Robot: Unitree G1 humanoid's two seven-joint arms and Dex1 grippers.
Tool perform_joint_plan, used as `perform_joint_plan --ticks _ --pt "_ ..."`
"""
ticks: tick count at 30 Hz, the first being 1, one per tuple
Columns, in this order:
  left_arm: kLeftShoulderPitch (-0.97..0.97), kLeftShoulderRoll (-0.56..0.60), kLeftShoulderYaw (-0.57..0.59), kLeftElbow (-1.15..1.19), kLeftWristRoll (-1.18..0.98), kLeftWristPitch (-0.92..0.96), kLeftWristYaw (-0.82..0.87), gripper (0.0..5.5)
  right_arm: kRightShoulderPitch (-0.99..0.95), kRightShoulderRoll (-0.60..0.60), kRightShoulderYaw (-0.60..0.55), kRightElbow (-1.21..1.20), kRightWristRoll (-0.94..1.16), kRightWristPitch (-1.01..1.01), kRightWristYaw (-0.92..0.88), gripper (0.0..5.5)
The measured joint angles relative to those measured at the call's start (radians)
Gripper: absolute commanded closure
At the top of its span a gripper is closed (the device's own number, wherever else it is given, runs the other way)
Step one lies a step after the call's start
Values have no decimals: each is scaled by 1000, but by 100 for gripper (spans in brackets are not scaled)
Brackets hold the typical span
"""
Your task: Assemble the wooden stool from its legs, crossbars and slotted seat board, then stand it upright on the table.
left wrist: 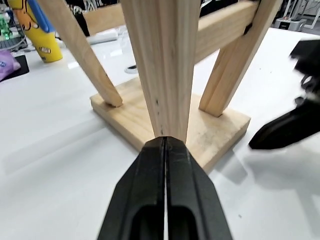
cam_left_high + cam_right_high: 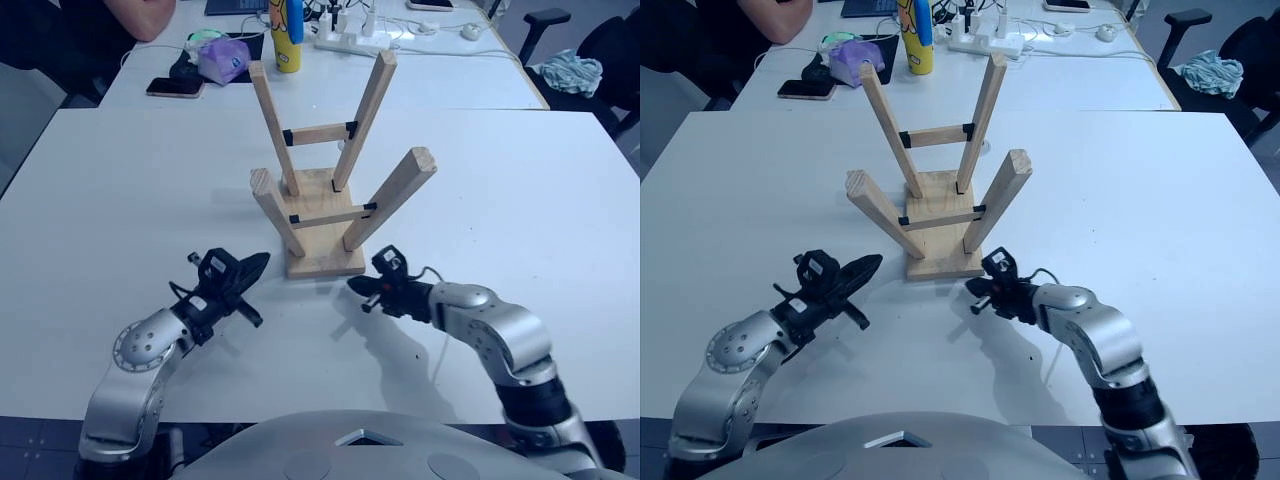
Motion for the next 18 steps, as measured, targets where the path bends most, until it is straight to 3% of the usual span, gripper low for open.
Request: perform_joint_plan --ticks 11,15,18 --pt "-49 38 -99 29 -10 29 -30 546 -60 126 43 224 -72 -220 -64 550" --pt "-80 -3 -146 61 13 13 15 546 -67 121 62 215 -56 -215 -26 550" --pt "-136 -53 -214 134 46 -12 42 546 -45 41 23 169 -26 -220 41 550"
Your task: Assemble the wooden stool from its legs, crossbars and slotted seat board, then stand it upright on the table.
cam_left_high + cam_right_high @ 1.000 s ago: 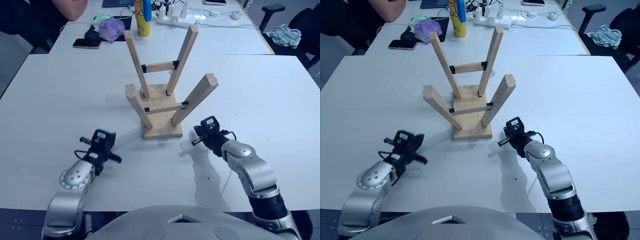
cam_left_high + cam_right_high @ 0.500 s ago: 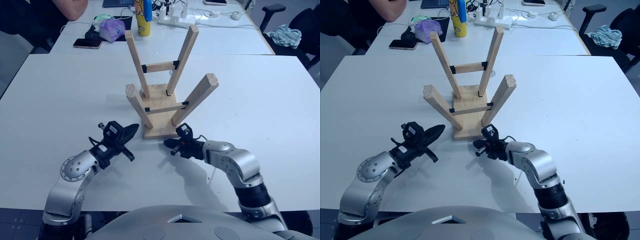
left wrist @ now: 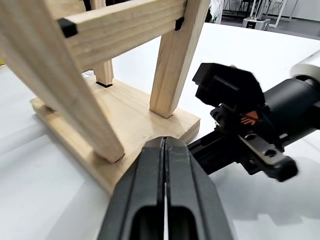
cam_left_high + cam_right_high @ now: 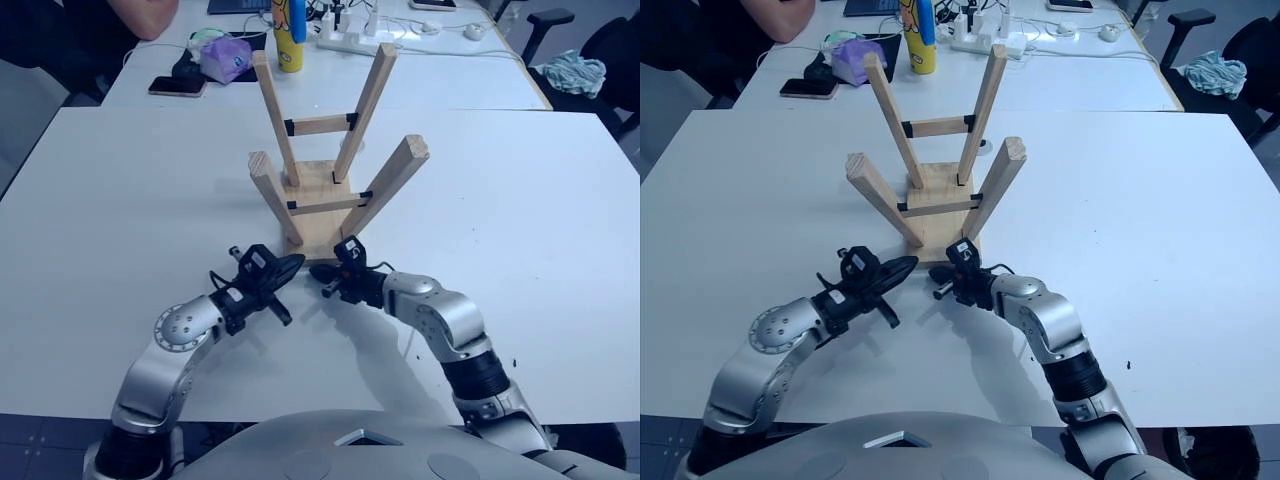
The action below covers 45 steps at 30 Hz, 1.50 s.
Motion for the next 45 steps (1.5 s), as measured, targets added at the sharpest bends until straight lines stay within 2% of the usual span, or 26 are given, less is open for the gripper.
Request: perform_joint_plan --ticks 4,8,17,20,24,27,33,36,45 --pt "-71 -65 -41 83 45 -21 60 546 38 -143 -104 1 21 -19 93 550" --pt "-106 -80 -56 174 97 -18 105 546 54 -217 -164 19 46 -83 191 550" --pt "-141 -100 -59 270 139 43 142 546 -59 -187 -196 84 76 -183 231 550" --pt "-142 -110 -44 240 132 115 155 546 -77 -183 -261 85 117 -207 243 550" --pt "-150 -105 -44 205 131 189 156 546 -133 -259 -290 167 67 -328 291 550" --pt "-150 -104 -40 191 131 209 156 546 -269 -275 -393 252 101 -321 246 550" --pt "-173 -104 -41 203 113 227 139 546 -661 -106 -550 73 495 -108 -13 550" --pt "-180 -103 -41 208 111 232 132 546 -715 -83 -574 16 573 -81 -83 550" --pt "-189 -102 -39 200 102 257 130 546 -768 -74 -682 56 762 -52 -258 550"
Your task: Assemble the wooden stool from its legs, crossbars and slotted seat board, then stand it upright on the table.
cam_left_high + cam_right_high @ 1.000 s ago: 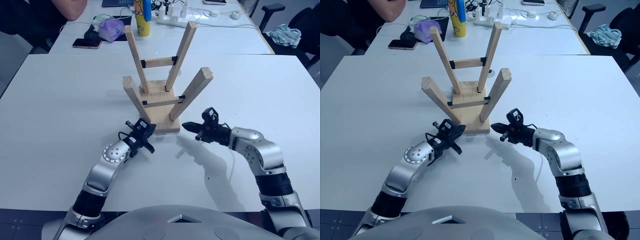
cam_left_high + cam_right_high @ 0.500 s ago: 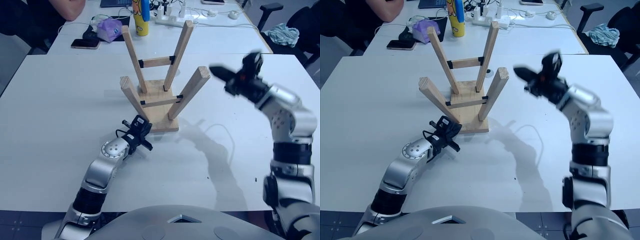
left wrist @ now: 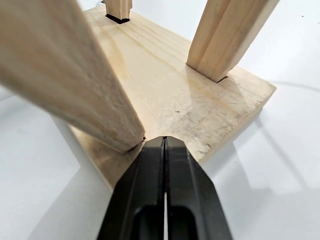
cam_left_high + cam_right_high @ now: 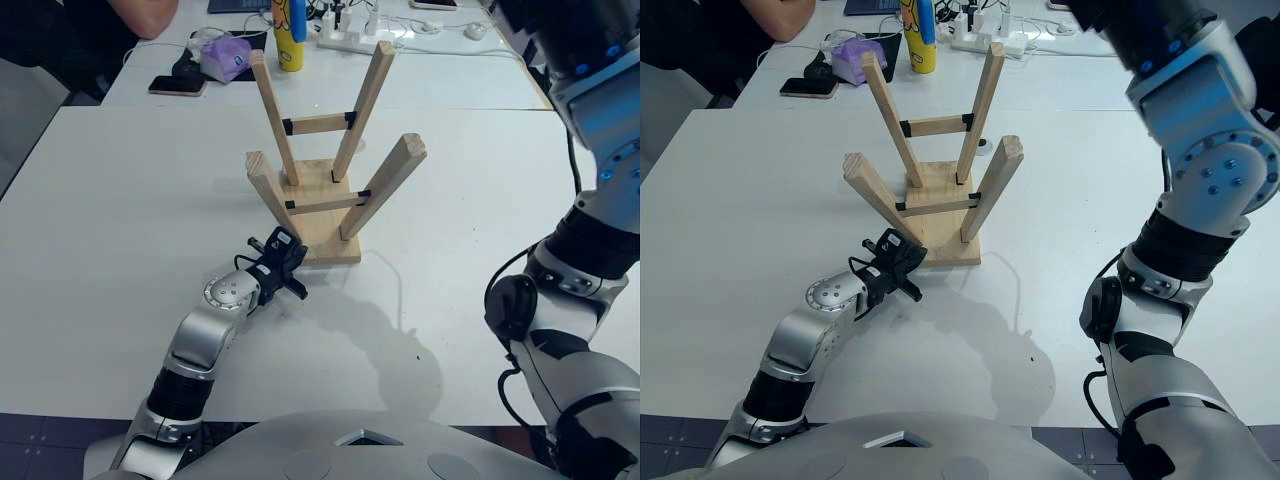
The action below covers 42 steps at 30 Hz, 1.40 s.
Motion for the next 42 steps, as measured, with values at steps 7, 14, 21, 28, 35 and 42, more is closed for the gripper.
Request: perform_joint_plan --ticks 7,14,21,28,35,42 --pt "3 -4 -3 -11 -7 10 6 546 258 -77 227 -93 30 215 30 550" --pt "4 -71 -45 -30 -16 69 39 546 364 -16 338 -205 -118 59 -21 550" --pt "5 -79 -58 0 -20 70 49 546 306 13 255 -106 -95 0 15 550" --pt "10 -81 -46 1 -21 64 62 546 71 40 52 -16 215 -56 -82 550" --pt "11 -81 -47 1 -29 61 61 546 300 -28 344 -81 -3 67 -72 550" --pt "7 -84 -50 -2 -31 62 61 546 313 40 244 -18 115 50 -95 550"
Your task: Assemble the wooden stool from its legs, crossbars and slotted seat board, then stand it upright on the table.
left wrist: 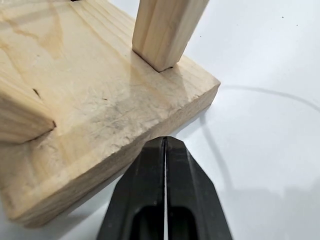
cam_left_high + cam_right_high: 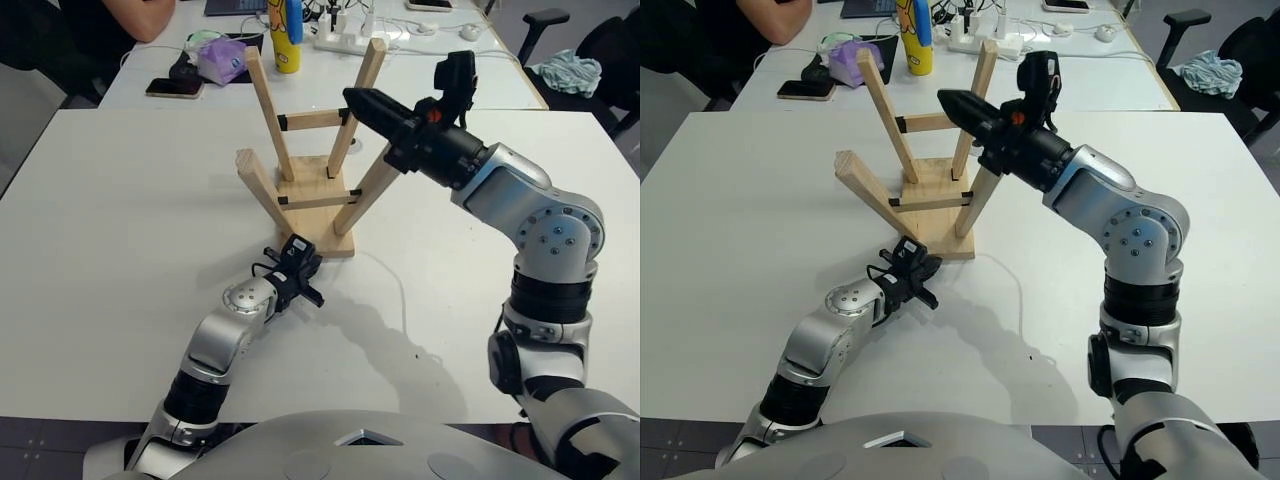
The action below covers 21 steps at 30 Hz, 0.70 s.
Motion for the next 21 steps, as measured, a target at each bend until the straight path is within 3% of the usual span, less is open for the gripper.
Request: perform_joint_plan --ticks 3,6,8,14,21 --pt "8 -8 -4 -2 -1 -9 1 546 -96 17 -168 177 153 -44 -22 550" --pt "12 -15 -10 -10 -8 -12 0 546 -175 -58 -213 322 76 -109 27 550" --pt "12 -13 -11 -18 -11 -12 -4 546 -162 -120 -148 376 -71 -144 93 550" --pt "6 73 -44 -46 -14 0 -67 546 -15 -195 237 514 -580 -440 496 550" --pt "-11 171 -73 -55 22 12 -105 546 78 -153 309 619 -751 -622 727 550"
